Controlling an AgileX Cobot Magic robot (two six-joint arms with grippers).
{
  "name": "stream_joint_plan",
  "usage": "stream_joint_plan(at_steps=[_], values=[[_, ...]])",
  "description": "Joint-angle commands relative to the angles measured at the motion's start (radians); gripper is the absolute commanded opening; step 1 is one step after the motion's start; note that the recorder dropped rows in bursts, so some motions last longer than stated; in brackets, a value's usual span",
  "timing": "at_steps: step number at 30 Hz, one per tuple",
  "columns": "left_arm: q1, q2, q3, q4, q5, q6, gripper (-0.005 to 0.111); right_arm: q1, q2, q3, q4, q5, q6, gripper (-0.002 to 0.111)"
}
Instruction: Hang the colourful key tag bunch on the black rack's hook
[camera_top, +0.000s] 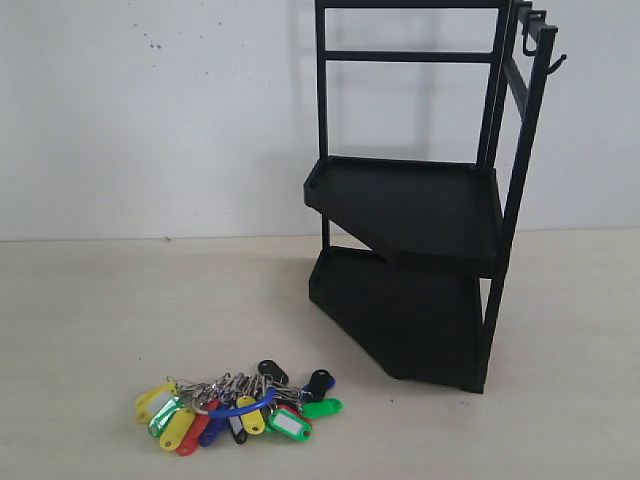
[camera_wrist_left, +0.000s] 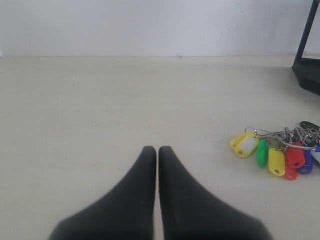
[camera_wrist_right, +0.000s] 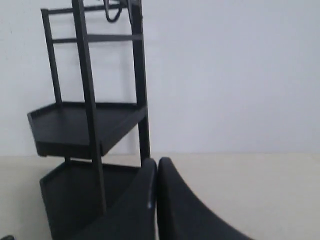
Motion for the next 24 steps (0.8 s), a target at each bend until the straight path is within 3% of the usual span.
stream_joint_plan(at_steps=[1, 4, 6, 8, 14, 24], values=[[0.002, -0.002, -0.001, -0.007, -0.015, -0.01, 0.004, -0.006, -0.005, 0.0, -0.004, -0.194, -0.003, 0.0], [0.002, -0.002, -0.001, -0.007, -0.015, -0.01, 0.004, -0.006, -0.005, 0.0, -0.001, -0.41, -0.003, 0.0], [0.002, -0.002, -0.001, -0.007, -0.015, -0.01, 0.004, -0.006, -0.005, -0.017, 0.02, -0.406, 0.001, 0.0], [0.002, -0.002, -0.001, -0.007, -0.015, -0.01, 0.004, -0.006, 0.006, -0.117, 0.025, -0.293, 0.043, 0.0], [0.002, -0.002, -0.001, -0.007, -0.015, -0.01, 0.004, -0.006, 0.289, -0.455, 0.025, 0.315, -0.041, 0.0], [0.002, -0.002, -0.001, -0.007, -0.015, -0.01, 0.004, -0.006, 0.391, -0.47, 0.025, 0.297, -0.037, 0.0]])
